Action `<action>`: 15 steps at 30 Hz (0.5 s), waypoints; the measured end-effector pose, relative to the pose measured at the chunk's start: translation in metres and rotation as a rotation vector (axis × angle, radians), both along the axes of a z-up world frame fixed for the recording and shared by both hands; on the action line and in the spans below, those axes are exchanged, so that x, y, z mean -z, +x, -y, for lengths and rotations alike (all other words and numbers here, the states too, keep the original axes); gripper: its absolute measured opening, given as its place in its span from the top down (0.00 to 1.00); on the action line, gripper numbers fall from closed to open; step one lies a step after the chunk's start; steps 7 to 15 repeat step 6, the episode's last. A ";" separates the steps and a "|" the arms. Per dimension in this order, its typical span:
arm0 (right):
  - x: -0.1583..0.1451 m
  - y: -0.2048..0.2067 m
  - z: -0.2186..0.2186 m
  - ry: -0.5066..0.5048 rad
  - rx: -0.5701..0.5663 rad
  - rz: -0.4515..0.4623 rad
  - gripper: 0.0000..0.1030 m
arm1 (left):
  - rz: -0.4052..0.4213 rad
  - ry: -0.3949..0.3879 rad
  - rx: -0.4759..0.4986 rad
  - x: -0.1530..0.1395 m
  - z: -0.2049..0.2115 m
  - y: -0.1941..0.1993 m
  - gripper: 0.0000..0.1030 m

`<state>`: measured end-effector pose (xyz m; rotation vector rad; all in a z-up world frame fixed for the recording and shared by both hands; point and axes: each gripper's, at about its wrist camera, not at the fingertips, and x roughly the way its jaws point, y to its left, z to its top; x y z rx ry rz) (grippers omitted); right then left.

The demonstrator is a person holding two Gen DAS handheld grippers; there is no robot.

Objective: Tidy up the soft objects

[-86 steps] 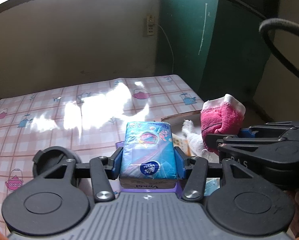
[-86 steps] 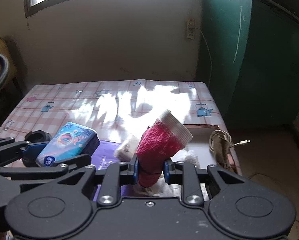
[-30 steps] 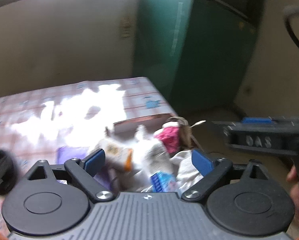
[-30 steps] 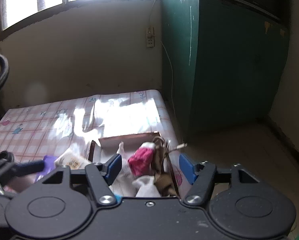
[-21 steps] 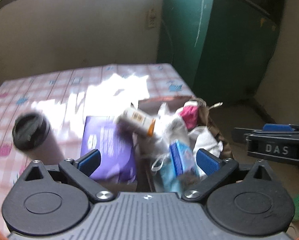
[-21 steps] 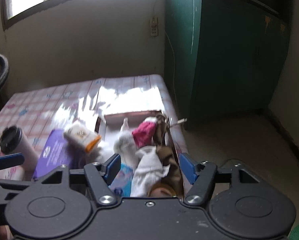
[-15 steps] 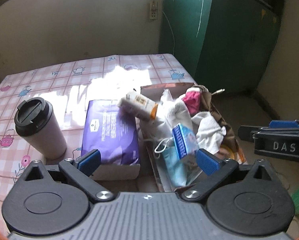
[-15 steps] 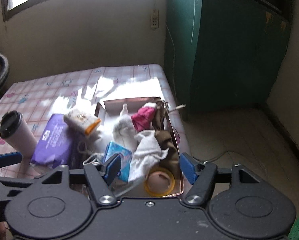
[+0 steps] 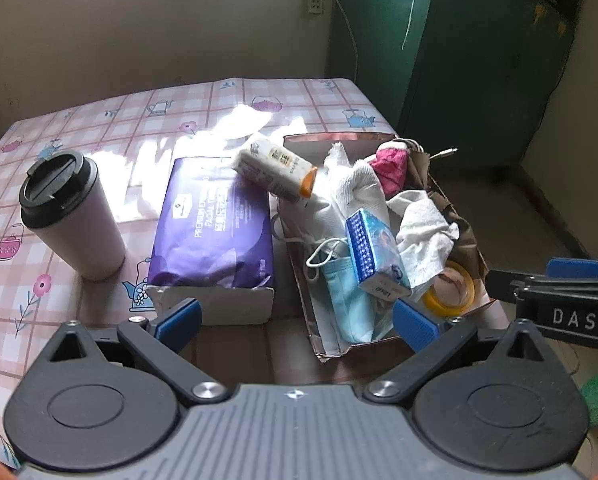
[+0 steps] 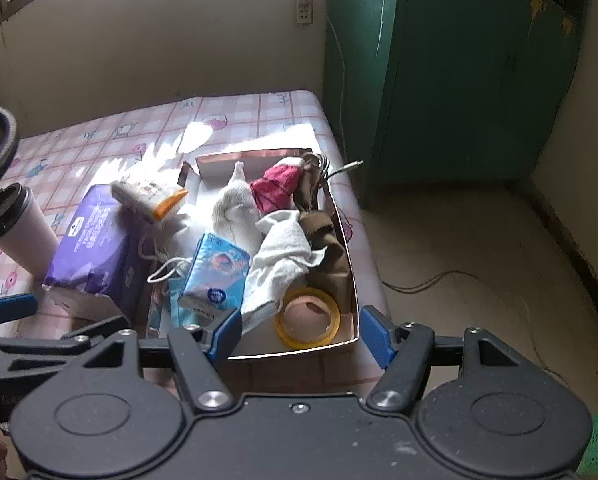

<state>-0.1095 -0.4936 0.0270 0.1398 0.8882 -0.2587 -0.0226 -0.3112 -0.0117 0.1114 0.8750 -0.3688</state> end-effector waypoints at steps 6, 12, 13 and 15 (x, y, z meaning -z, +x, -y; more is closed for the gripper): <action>0.003 -0.001 -0.002 0.005 0.000 -0.010 0.25 | -0.001 -0.040 -0.029 0.001 -0.006 0.003 0.00; 0.003 -0.001 -0.002 0.005 0.000 -0.010 0.25 | -0.001 -0.040 -0.029 0.001 -0.006 0.003 0.00; 0.003 -0.001 -0.002 0.005 0.000 -0.010 0.25 | -0.001 -0.040 -0.029 0.001 -0.006 0.003 0.00; 0.003 -0.001 -0.002 0.005 0.000 -0.010 0.25 | -0.001 -0.040 -0.029 0.001 -0.006 0.003 0.00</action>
